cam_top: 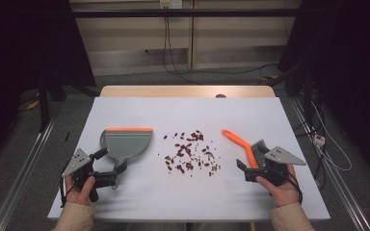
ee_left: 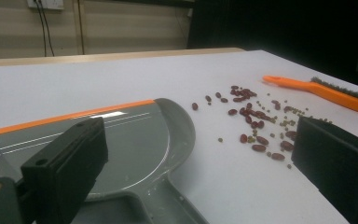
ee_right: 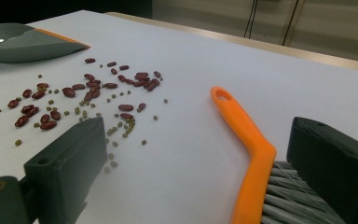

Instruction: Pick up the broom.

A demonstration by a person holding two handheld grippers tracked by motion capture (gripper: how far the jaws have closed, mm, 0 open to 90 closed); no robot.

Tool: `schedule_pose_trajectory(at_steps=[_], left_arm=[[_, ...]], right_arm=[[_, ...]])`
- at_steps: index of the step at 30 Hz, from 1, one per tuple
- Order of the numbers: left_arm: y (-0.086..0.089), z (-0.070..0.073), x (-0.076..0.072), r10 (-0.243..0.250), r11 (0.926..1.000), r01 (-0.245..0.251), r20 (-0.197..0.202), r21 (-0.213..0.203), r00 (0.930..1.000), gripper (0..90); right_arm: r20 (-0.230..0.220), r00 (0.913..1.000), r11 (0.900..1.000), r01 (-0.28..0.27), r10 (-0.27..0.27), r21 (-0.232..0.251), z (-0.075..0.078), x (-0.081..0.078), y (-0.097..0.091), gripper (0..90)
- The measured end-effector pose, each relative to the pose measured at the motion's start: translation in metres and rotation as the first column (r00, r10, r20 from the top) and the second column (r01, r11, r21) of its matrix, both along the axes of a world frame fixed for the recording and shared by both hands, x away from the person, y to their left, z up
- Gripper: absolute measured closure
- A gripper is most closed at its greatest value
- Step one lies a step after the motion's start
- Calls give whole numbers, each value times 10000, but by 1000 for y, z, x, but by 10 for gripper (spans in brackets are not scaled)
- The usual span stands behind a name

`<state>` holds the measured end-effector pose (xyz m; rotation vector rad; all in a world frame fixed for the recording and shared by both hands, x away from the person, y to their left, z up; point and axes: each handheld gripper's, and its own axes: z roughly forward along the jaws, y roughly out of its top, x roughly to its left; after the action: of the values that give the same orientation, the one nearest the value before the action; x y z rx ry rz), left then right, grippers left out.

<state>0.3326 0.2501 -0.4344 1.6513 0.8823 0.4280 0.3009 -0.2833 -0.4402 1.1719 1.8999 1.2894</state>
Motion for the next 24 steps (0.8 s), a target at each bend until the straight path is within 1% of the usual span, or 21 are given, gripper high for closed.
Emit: schedule_pose_trajectory(at_steps=[1,2,3,4,7,8,9,10,14,15,16,17,18,19,20,21,22,24], left_arm=[[0,0,0,0,10000,0,0,0,10000,34],[0,0,0,22,10000,-22,-13,10,10000,34],[0,0,0,24,10000,-24,-3,25,10000,34],[0,0,0,9,10000,-9,14,45,10000,34],[0,0,0,-13,10000,13,25,48,10000,34],[0,0,0,-5,10000,5,24,40,10000,34],[0,0,0,-6,10000,6,23,38,10000,34],[0,-1,0,-8,10000,8,-10,28,10000,34],[-1,-1,0,-21,10000,21,-26,41,10000,34],[-1,-1,0,-21,10000,21,-26,41,10000,34],[-1,-1,0,-47,10000,47,-16,83,10000,34],[-1,-1,0,-47,10000,47,-16,83,10000,34],[-1,-1,0,-57,9999,57,-40,101,10000,34],[-1,-2,0,-60,9999,60,-53,113,10000,34],[-1,-2,0,-69,10000,69,-82,62,9999,34],[-1,-2,0,-69,10000,69,-82,62,9999,34],[0,-2,0,-70,9999,71,-92,77,9999,34],[-1,-2,0,-89,10000,90,-128,33,9999,34]], right_arm=[[0,10000,10000,0,0,0,0,0,0,48],[-164,9998,9999,-84,85,64,2,5,0,50],[-164,9998,9999,-84,85,64,2,5,0,50],[-312,9995,10000,-6,7,24,3,11,0,50],[-398,9992,10000,-25,26,27,3,15,0,53],[-515,9987,10000,21,-20,7,4,20,1,57],[-515,9987,10000,21,-20,7,4,20,1,57],[-595,9982,10000,5,-9,-66,4,25,1,58],[-851,9963,9998,69,-86,-202,5,35,1,62],[-851,9963,9998,69,-86,-202,5,35,1,62],[-944,9954,9996,119,-143,-266,5,41,0,68],[-944,9954,9996,119,-143,-266,5,41,0,68],[-1134,9934,9992,117,-161,-393,5,45,-1,78],[-1134,9934,9992,117,-161,-393,5,45,-1,78],[-1311,9913,9993,85,-131,-355,5,50,-1,86],[-1311,9913,9993,85,-131,-355,5,50,-1,86],[-1459,9892,9984,76,-158,-567,4,55,-2,87],[-1583,9872,9976,65,-175,-693,4,60,-3,107]])
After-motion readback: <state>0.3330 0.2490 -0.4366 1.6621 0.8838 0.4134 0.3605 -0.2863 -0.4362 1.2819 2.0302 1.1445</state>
